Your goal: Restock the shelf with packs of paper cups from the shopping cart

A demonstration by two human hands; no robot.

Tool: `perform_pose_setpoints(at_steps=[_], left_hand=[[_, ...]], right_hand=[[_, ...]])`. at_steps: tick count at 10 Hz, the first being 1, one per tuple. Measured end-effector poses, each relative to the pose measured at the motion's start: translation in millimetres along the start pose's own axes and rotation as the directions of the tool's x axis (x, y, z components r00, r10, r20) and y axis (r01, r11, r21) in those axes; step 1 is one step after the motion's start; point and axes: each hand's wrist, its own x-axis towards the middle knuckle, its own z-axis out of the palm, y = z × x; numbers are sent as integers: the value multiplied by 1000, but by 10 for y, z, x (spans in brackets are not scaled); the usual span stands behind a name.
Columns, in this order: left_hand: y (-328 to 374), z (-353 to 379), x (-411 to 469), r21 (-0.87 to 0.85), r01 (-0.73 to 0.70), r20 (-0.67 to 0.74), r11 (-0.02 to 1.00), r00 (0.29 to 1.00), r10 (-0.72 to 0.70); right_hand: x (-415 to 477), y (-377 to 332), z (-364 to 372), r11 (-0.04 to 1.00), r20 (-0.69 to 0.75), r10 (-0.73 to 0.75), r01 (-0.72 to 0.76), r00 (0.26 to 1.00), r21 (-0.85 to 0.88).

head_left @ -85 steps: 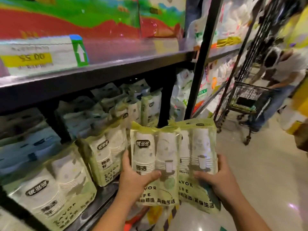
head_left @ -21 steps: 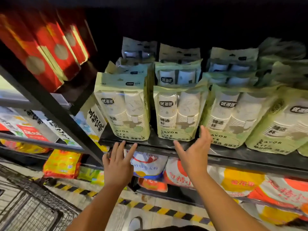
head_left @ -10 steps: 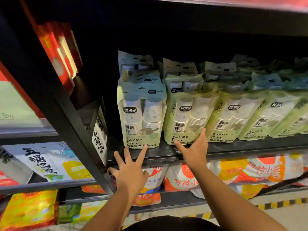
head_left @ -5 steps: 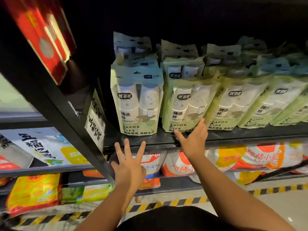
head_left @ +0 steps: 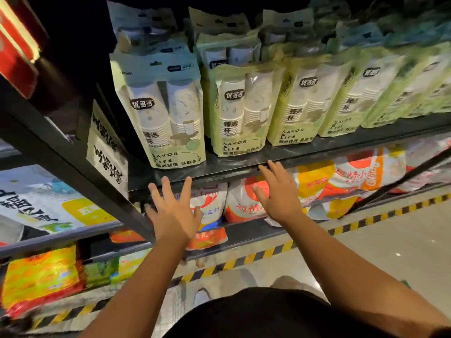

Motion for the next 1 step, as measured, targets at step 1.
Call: perform_pose_setpoints(at_steps=[1], left_hand=[[101, -16, -76, 50, 32, 35, 998, 999, -33]], right_hand=[[-99, 287, -63, 998, -20, -59, 59, 998, -9]])
